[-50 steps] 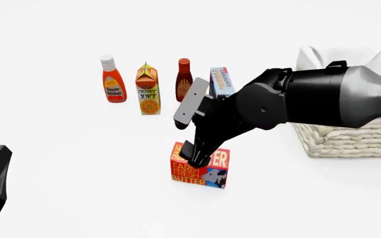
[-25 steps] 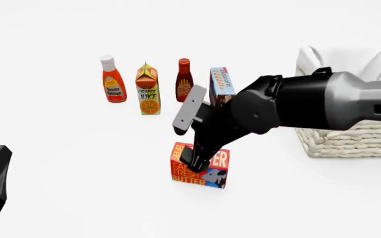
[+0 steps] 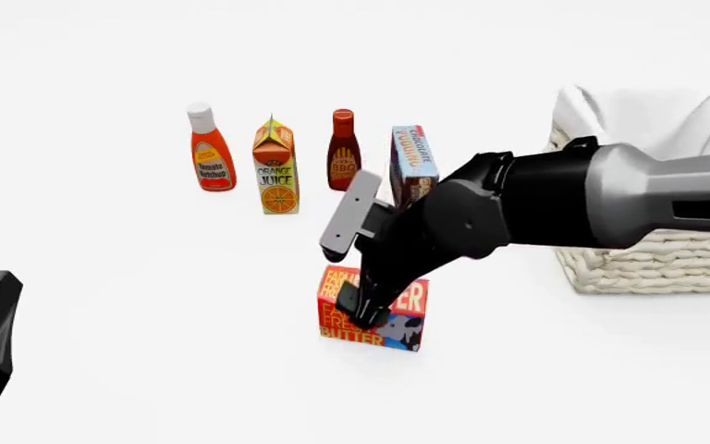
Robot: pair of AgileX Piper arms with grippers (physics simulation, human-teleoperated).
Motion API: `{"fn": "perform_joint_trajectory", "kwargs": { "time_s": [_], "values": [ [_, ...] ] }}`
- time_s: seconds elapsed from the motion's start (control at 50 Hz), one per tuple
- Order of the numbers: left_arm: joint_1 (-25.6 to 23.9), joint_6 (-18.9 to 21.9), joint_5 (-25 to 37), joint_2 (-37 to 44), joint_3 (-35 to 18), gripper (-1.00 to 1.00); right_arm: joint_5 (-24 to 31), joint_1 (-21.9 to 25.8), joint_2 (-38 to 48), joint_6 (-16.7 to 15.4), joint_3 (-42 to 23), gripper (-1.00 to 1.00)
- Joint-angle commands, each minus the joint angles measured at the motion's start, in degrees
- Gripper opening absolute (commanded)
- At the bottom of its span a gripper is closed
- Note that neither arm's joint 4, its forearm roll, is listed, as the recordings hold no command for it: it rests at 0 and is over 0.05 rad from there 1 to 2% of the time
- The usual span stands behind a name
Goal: Pick the butter and place it in the basket.
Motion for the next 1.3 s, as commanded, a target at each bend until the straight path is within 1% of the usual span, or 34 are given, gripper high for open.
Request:
{"fn": "perform_joint_trajectory", "kwargs": {
  "time_s": [0.02, 0.38, 0.68, 0.88, 1.06, 1.12, 1.24, 1.28, 1.3],
  "values": [
    [0.00, 0.00, 0.00, 0.00, 0.00, 1.00, -0.47, -0.18, 1.21, -0.19, -0.02, 1.00],
    [0.00, 0.00, 0.00, 0.00, 0.00, 1.00, -0.82, -0.18, 2.35, -0.36, 0.05, 1.00],
    [0.00, 0.00, 0.00, 0.00, 0.00, 1.00, -1.46, -1.11, 4.70, -0.78, -0.75, 1.00],
    [0.00, 0.00, 0.00, 0.00, 0.00, 1.00, -2.01, -1.61, 5.59, -1.00, 0.13, 1.00],
    [0.00, 0.00, 0.00, 0.00, 0.00, 1.00, -2.69, -1.42, 6.16, -0.53, 1.54, 1.00],
    [0.00, 0.00, 0.00, 0.00, 0.00, 1.00, -2.85, -1.67, 6.86, -0.89, 1.91, 1.00],
    [0.00, 0.00, 0.00, 0.00, 0.00, 1.00, -2.47, -3.33, 9.03, -1.56, -0.20, 1.00],
    [0.00, 0.00, 0.00, 0.00, 0.00, 1.00, -4.20, -1.45, 6.65, 0.70, 1.97, 1.00],
    [0.00, 0.00, 0.00, 0.00, 0.00, 1.00, -5.29, -0.44, 4.86, 1.43, 3.37, -1.00]
  ]
}}
